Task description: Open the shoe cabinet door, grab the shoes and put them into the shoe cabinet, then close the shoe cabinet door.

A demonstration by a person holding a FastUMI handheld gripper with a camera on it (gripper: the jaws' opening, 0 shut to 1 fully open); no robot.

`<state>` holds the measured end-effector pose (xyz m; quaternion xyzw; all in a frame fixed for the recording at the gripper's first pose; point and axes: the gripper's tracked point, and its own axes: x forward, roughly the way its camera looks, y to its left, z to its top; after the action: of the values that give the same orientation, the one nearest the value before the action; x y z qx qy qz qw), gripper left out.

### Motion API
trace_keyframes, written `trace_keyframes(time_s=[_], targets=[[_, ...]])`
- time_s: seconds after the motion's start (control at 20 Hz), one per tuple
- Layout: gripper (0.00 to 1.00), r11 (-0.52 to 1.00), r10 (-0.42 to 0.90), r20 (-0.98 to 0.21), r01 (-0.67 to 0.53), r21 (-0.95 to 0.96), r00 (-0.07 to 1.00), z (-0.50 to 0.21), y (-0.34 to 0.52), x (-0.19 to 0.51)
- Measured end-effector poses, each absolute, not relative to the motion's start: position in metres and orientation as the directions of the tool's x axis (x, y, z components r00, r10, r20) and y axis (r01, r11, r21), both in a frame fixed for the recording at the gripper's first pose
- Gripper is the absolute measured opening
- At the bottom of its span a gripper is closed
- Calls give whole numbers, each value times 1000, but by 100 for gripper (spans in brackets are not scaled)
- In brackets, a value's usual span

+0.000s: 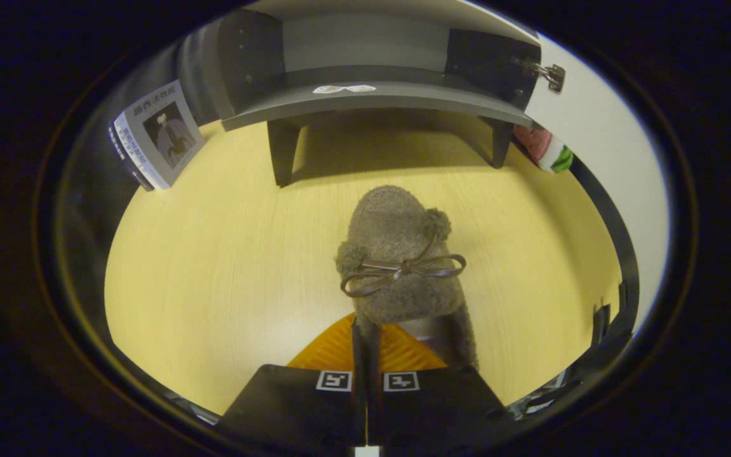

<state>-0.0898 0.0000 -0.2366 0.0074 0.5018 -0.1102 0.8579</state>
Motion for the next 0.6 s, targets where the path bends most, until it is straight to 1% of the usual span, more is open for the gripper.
trace_keyframes(time_s=[0.15, 0.3, 0.6], targets=[[3, 973, -201, -844, 198, -115, 498, -229, -5, -80], [3, 965, -225, -806, 241, -106, 547, -206, -13, -67], [2, 942, -281, -740, 323, -91, 612, -155, -41, -51]])
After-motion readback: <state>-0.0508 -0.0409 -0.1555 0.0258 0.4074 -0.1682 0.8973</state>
